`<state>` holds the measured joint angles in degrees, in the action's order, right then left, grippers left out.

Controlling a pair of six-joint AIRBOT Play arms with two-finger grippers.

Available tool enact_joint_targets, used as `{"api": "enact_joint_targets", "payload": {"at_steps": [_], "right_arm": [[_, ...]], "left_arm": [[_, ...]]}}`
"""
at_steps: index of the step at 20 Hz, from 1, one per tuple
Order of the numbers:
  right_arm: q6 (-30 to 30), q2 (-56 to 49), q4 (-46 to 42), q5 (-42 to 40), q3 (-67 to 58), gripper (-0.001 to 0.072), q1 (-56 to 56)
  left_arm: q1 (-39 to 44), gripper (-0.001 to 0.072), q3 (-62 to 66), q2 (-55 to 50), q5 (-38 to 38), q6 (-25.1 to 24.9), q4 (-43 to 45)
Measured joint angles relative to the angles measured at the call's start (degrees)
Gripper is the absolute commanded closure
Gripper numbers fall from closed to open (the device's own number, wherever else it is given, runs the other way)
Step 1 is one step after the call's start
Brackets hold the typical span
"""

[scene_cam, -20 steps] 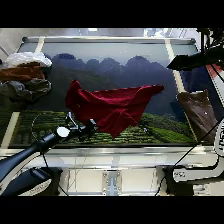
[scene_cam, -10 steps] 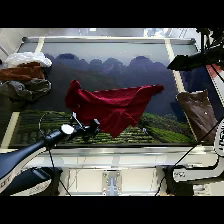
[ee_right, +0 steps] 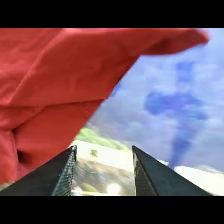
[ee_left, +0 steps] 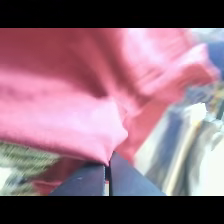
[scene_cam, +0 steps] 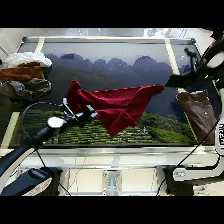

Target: Fold the shirts.

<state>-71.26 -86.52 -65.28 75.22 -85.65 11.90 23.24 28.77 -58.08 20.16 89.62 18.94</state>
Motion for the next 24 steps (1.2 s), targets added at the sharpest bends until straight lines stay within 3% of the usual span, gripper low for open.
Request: {"api": "enact_joint_targets", "payload": {"at_steps": [5,15,16,17,18,24], "right_arm": [[0.1,-3.0,5.4,-13.1,12.3,0.0333,-2.6],[2.6,-11.7,13.4,-20.0,15.4,0.0345,-9.3],[3.3,-12.0,14.5,-20.6,15.3,0.0437,-9.7],[4.0,-12.2,15.5,-21.3,15.0,0.061,-10.0],[4.5,-12.3,16.6,-21.5,14.6,0.0697,-10.3],[5.9,-12.0,18.4,-21.4,8.7,0.0702,-10.8]], "left_arm": [[-3.4,0.0694,0.2,4.9,0.1,-0.6,2.0],[-4.2,0.0694,0.2,6.1,0.0,-0.7,3.5],[-4.2,0.0694,0.2,6.1,0.0,-0.7,3.5],[-4.2,0.0694,0.2,6.1,0.0,-0.7,3.6],[-4.3,0.0694,0.2,6.1,0.0,-0.7,3.7],[-5.7,0.0695,0.5,6.9,0.1,-1.5,6.7]]}}
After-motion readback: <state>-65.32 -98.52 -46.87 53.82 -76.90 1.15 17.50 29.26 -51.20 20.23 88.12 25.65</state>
